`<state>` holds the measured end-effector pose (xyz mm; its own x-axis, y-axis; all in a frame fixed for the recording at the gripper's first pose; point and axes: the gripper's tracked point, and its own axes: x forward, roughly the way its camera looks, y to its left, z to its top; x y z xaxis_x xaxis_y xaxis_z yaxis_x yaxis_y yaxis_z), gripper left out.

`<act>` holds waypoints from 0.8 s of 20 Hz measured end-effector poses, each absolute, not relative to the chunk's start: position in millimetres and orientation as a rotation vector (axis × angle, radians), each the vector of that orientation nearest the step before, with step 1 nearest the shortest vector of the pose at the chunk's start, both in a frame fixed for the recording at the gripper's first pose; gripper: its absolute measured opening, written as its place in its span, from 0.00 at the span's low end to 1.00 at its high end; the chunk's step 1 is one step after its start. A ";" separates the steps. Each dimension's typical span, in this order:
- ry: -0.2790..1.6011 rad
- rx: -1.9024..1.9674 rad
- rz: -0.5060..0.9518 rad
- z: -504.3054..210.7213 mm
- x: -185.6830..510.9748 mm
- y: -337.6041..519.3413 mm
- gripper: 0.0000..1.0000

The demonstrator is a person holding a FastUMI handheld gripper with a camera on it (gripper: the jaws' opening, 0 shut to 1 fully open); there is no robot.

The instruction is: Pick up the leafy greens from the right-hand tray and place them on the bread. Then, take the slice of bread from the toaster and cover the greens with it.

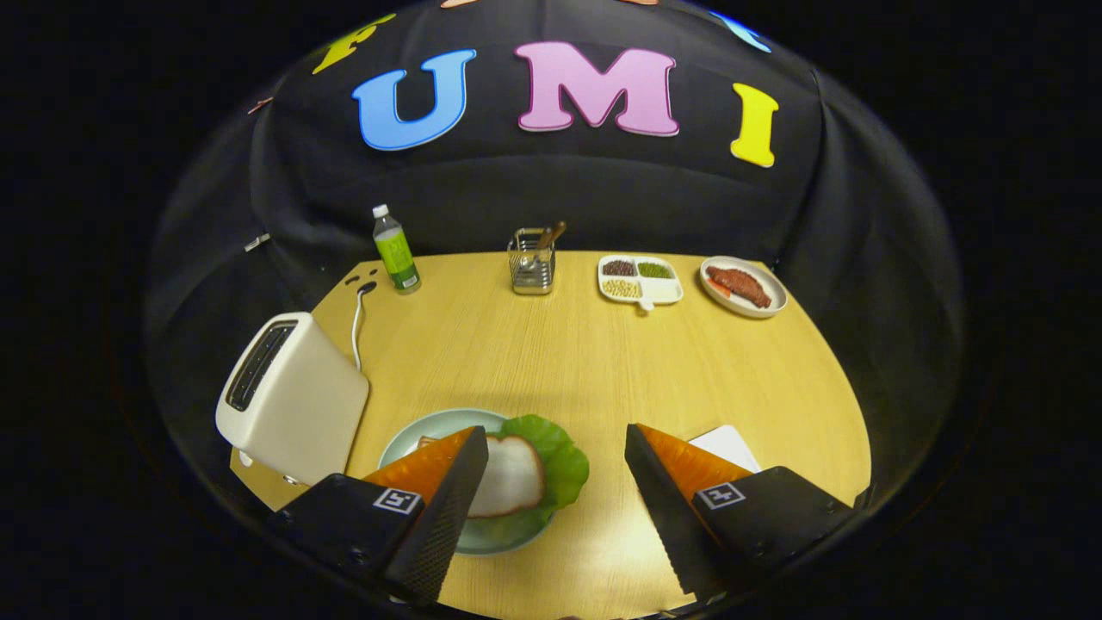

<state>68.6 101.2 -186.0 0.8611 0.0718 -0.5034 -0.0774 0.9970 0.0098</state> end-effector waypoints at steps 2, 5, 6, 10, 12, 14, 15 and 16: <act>0.442 -0.018 0.071 -151.4 69.9 92.0 1.00; 0.312 -0.030 0.051 -101.8 67.0 73.1 0.99; 0.269 -0.029 0.046 -86.9 64.9 67.2 0.99; 0.152 -0.042 0.050 -40.2 52.1 39.0 1.00; 0.087 -0.044 0.053 -16.1 44.8 18.8 0.99; 0.030 -0.054 0.048 2.1 34.8 -3.5 0.99; 0.003 -0.057 0.049 9.4 28.8 -12.9 0.99; -0.018 -0.055 0.053 15.4 22.2 -21.3 0.99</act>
